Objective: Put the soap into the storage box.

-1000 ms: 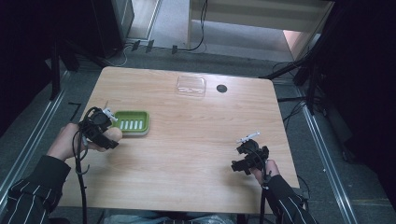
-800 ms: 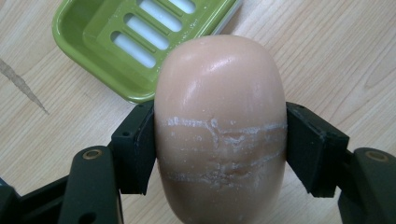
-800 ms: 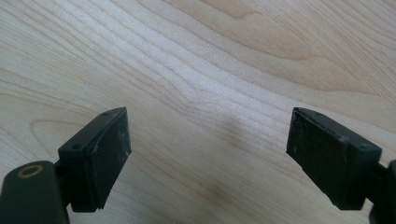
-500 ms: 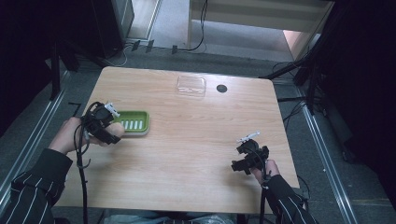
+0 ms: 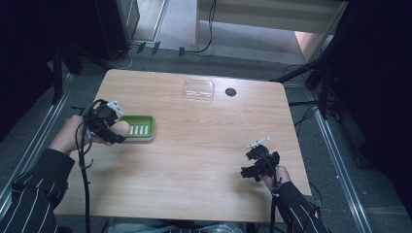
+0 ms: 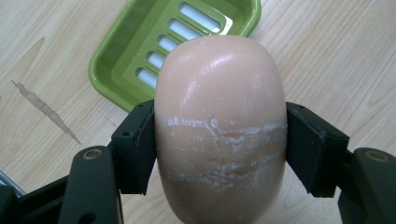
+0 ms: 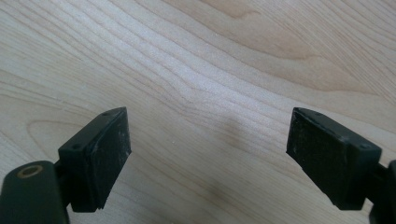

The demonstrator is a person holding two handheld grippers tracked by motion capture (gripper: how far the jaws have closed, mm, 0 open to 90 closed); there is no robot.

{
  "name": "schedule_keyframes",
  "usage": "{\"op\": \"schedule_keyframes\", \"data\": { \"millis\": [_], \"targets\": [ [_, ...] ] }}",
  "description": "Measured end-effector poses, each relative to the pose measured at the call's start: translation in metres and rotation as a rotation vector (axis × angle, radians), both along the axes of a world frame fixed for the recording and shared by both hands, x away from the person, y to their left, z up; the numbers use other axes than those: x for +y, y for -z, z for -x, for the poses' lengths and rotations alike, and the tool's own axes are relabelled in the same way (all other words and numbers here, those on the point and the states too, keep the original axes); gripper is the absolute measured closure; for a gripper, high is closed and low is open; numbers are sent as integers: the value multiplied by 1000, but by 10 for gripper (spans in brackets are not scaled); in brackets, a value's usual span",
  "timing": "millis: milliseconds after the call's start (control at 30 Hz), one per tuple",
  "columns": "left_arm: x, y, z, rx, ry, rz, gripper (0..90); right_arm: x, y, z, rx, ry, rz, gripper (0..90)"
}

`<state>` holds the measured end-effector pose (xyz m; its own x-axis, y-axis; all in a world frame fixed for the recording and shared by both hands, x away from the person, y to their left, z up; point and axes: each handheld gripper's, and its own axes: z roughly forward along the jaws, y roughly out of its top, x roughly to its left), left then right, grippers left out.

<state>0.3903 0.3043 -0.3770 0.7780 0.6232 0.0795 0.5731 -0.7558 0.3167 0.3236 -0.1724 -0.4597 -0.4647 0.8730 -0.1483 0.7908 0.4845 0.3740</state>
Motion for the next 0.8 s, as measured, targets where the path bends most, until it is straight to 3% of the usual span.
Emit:
{"op": "schedule_keyframes", "data": {
  "millis": [200,800],
  "targets": [
    [1,-1,-2,-26,16,0,331,0,0,0,7,1,3,143],
    [-2,4,-19,-34,79,-16,331,0,1,0,12,8,5,143]
  ]
}}
